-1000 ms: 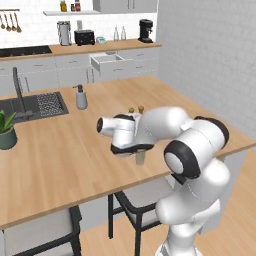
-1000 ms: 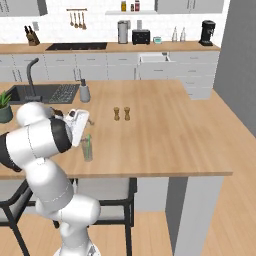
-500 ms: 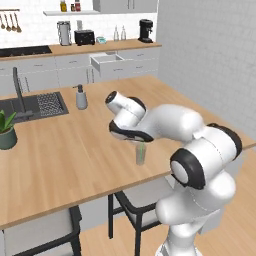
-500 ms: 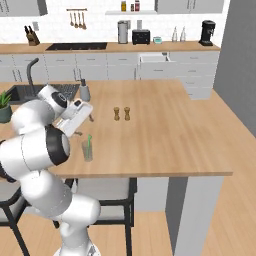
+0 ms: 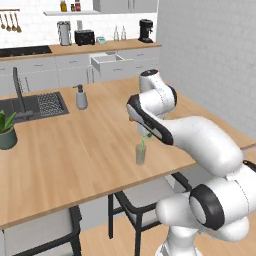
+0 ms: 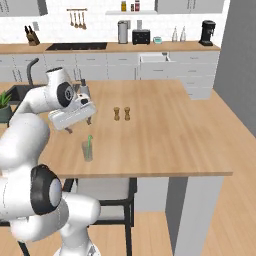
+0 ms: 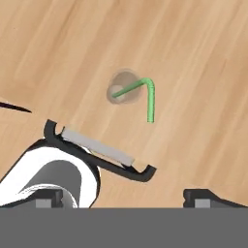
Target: Take a straw from the drawer in front and place it inside the glass cup on the dining counter.
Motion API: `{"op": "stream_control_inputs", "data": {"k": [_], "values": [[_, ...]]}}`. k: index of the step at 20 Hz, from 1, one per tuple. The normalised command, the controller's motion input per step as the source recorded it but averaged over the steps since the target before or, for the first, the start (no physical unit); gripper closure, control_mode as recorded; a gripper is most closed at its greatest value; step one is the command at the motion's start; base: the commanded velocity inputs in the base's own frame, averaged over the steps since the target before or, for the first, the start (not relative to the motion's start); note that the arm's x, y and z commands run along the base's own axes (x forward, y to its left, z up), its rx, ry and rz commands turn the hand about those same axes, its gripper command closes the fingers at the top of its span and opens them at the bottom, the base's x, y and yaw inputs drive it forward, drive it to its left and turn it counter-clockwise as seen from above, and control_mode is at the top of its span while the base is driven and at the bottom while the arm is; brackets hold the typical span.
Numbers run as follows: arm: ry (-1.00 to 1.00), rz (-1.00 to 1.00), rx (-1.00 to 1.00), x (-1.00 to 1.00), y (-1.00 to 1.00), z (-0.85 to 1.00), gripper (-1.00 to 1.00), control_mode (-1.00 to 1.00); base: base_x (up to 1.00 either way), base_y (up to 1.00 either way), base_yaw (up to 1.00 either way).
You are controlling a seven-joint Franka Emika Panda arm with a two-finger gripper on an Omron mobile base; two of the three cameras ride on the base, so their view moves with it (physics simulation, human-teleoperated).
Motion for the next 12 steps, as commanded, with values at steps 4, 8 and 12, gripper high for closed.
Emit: {"op": "stream_control_inputs", "data": {"k": [4,8,12], "values": [[-0.01,-0.12,0.23,-0.69,-0.57,0.08,-1.00,-1.00,0.00,0.00,0.00],[0.00,-0.15,0.09,-0.50,-0.65,0.00,-1.00,-1.00,0.00,0.00,0.00],[0.00,-0.16,0.05,-0.47,-0.73,0.00,-1.00,-1.00,0.00,0.00,0.00]]}}
